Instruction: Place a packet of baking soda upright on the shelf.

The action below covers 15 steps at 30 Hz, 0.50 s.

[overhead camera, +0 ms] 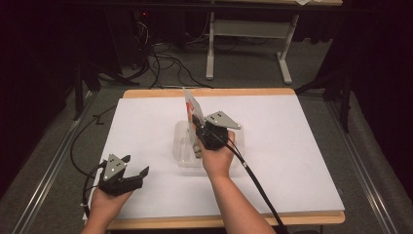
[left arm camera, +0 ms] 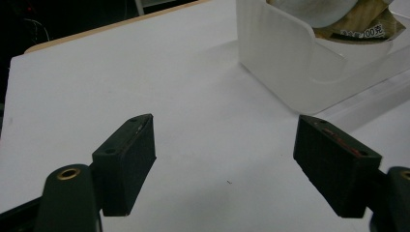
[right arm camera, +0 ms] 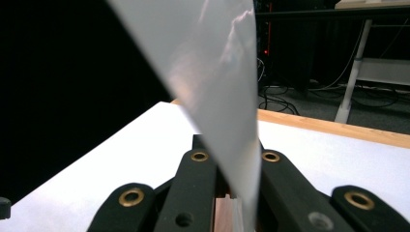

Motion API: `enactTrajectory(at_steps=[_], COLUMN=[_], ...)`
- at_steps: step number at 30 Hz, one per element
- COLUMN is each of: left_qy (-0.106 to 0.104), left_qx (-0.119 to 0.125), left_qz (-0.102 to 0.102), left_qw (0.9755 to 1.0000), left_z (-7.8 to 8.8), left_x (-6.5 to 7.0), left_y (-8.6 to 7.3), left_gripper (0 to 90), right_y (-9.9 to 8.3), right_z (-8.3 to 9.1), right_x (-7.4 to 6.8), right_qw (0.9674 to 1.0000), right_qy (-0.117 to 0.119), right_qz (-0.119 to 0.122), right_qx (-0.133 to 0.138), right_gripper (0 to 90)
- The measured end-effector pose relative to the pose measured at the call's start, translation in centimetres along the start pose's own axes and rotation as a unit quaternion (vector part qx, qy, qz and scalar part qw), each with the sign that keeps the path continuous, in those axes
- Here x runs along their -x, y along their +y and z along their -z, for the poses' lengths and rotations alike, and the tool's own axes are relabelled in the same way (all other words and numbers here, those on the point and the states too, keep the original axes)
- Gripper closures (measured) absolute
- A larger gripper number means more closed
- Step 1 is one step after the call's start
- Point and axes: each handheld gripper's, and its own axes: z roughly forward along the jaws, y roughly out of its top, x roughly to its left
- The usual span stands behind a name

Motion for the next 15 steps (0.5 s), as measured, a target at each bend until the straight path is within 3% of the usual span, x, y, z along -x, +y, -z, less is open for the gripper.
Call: enactTrajectory(at_steps=[15], left_qy=[-0.002], left_qx=[0.001], left_qz=[-0.001], left_qw=[1.0000], left_z=[0.01], left_x=[0.01], left_y=[-0.01], left_gripper=[23.2], right_y=[-0.83], right_z=[-0.89], right_x=[-0.16], right_qw=[0.9999], right_qy=[0.000], right_qz=[0.007], right_qx=[-0.010], right_gripper=[90.0])
